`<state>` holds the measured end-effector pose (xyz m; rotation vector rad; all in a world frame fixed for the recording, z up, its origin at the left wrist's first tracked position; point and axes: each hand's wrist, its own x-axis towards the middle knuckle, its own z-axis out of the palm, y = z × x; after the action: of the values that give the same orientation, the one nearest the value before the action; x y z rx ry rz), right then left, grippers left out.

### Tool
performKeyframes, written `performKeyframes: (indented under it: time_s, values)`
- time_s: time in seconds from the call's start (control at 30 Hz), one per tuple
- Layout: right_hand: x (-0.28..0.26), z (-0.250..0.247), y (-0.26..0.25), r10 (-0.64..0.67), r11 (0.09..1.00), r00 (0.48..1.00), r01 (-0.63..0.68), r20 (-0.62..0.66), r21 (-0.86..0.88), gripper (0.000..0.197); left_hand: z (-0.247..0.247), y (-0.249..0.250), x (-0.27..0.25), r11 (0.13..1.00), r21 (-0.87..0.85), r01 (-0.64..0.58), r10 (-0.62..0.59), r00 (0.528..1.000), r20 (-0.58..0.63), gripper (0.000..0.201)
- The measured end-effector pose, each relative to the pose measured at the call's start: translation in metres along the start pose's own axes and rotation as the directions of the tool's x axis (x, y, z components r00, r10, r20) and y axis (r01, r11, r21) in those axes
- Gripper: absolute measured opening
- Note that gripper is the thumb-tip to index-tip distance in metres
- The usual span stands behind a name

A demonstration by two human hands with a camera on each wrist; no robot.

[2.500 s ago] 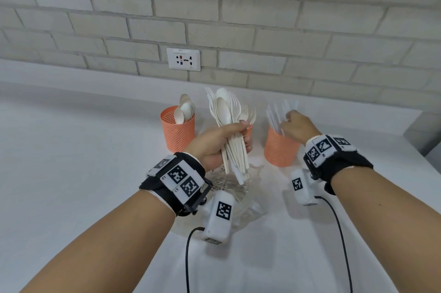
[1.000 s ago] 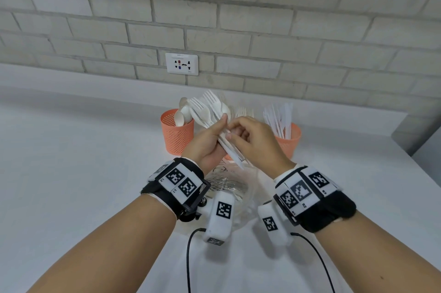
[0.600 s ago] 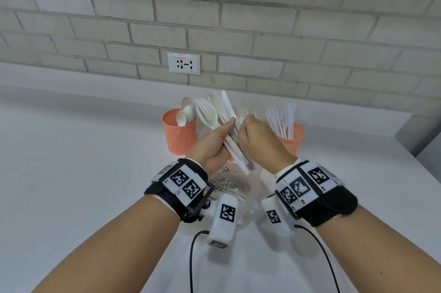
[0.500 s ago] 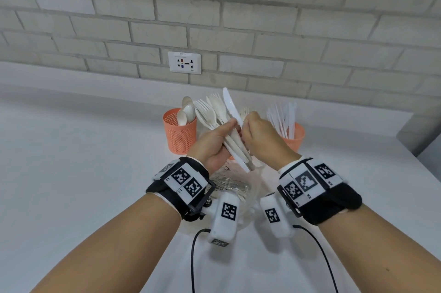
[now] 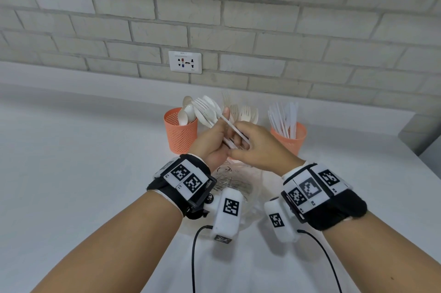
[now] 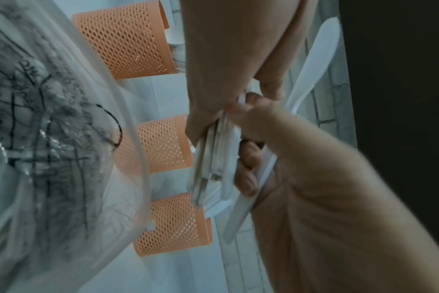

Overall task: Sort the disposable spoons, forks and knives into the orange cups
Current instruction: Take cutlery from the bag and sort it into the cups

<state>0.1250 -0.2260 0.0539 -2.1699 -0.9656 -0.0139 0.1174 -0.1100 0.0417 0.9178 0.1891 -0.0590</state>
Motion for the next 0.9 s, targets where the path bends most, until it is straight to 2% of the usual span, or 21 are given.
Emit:
performKeyframes:
  time_s: [0.1,0.17,0.23,0.37,0.5,0.6,0.67,0.73,0.83,0.9]
  values:
    - [0.002,-0.003,0.003,0.022,0.991,0.999,-0.017,0.035,-0.134,0.022,0.001,0.002,-0.002,0.998,-0.045,0.046,-0.046,0.999,0.008,0.04]
    - [0.003,-0.004,0.004,0.038,0.993,0.999,-0.034,0.031,-0.11,0.022,0.002,0.002,-0.003,0.998,-0.045,0.051,-0.051,0.999,0.019,0.038]
    - [0.002,-0.007,0.005,0.084,0.996,0.995,-0.082,0.061,-0.024,0.016,0.003,0.001,-0.005,0.998,-0.039,0.053,-0.051,0.997,0.053,0.036]
    - [0.004,-0.013,0.013,0.211,0.949,0.964,-0.242,0.164,0.202,0.003,0.0,-0.004,-0.005,0.998,0.028,0.06,-0.062,0.994,0.088,0.049]
    - [0.003,-0.016,0.021,0.258,0.818,0.936,-0.344,0.24,0.46,0.013,0.001,-0.004,-0.004,0.994,0.1,0.049,-0.062,0.989,0.132,0.048]
    - [0.002,-0.015,0.025,0.319,0.783,0.915,-0.402,0.248,0.475,0.021,0.0,-0.003,-0.005,0.984,0.175,0.019,-0.045,0.988,0.147,0.038]
    - [0.002,-0.013,0.028,0.344,0.823,0.912,-0.407,0.222,0.398,0.031,0.0,-0.004,-0.004,0.984,0.179,0.001,-0.025,0.991,0.131,0.034]
    - [0.0,-0.014,0.027,0.34,0.859,0.918,-0.391,0.203,0.331,0.03,0.001,-0.004,-0.005,0.985,0.172,-0.019,-0.002,0.992,0.123,0.034]
    - [-0.004,-0.026,0.023,0.325,0.857,0.93,-0.366,0.17,0.363,0.017,0.001,-0.003,-0.003,0.988,0.15,-0.046,0.026,0.991,0.131,0.031]
    - [-0.007,-0.036,0.024,0.297,0.834,0.941,-0.337,0.16,0.437,0.017,0.0,-0.002,-0.001,0.992,0.123,-0.034,0.022,0.995,0.099,0.023]
